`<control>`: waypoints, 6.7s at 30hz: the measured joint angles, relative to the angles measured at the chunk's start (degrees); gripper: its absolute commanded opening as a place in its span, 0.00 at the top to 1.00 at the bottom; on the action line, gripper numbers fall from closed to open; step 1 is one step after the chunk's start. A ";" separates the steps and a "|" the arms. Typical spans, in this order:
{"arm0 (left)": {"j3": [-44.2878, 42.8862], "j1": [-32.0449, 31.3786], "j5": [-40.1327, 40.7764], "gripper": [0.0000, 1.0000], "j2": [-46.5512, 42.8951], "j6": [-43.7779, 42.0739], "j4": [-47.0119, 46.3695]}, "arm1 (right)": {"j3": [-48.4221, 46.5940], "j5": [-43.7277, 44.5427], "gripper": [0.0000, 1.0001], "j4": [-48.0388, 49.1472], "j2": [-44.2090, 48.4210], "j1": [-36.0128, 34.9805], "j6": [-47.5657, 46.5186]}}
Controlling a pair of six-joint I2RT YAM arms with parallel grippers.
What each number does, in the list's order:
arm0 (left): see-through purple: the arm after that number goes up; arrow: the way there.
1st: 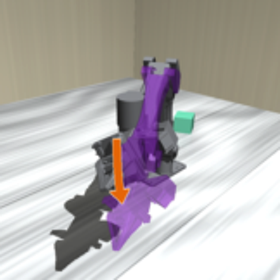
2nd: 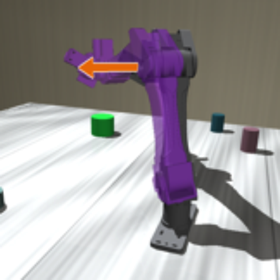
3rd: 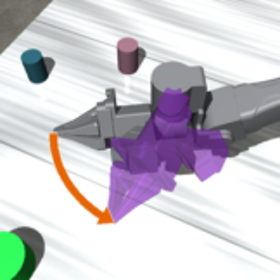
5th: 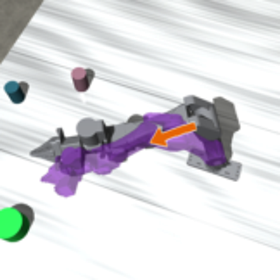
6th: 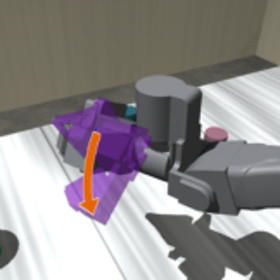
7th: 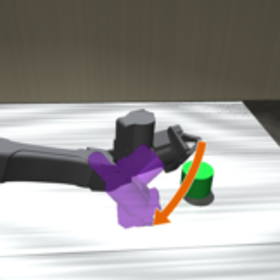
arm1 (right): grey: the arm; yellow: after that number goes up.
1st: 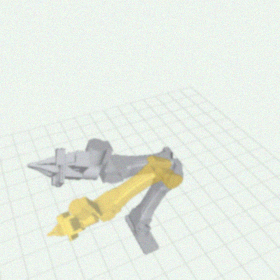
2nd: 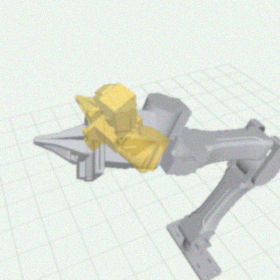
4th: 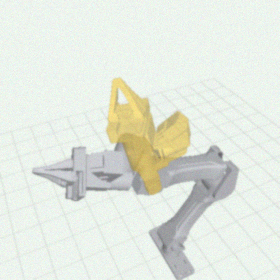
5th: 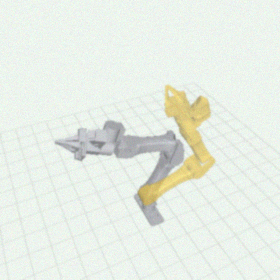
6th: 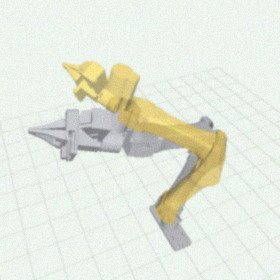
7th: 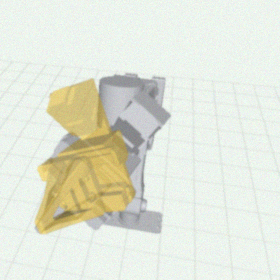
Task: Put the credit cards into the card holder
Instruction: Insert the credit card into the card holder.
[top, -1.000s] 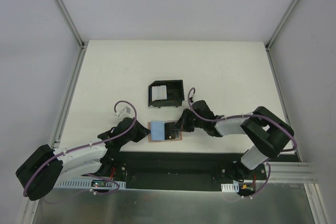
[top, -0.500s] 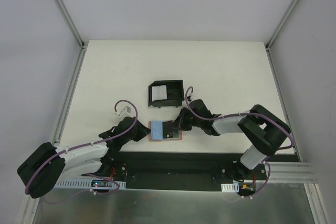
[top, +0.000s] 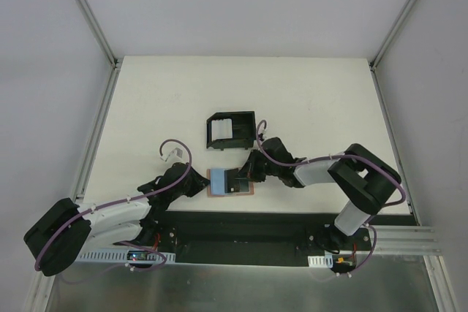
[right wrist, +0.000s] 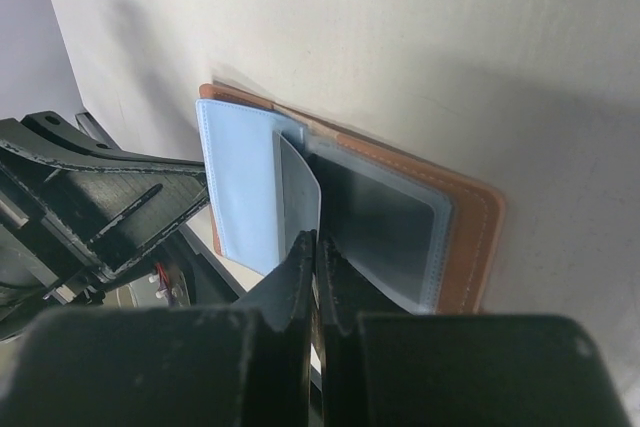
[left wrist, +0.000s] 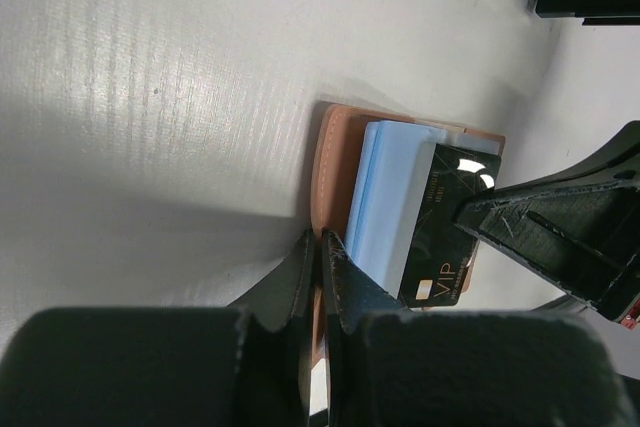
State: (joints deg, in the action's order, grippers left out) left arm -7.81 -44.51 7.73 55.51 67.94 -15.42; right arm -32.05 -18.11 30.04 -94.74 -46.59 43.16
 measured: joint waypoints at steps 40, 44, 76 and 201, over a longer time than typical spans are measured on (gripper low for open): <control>-0.11 0.00 -4.13 1.00 2.89 -0.02 -3.23 | -8.04 7.39 0.72 -15.85 2.03 -6.45 -4.74; -0.11 0.00 -4.28 1.00 2.97 0.00 -3.34 | -9.31 6.08 0.73 -15.78 1.01 -6.84 -4.87; -0.09 0.00 -4.24 1.00 2.34 -0.04 -2.71 | -10.82 6.78 0.75 -20.72 0.33 -7.23 -6.64; 4.76 0.00 -4.70 1.00 -17.27 -0.70 5.46 | -37.05 26.86 0.34 -52.98 -8.63 -20.79 -9.66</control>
State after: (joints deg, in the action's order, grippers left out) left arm -3.05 -44.51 3.03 38.24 67.24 -9.96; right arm -69.10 8.75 -22.94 -103.37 -67.37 33.50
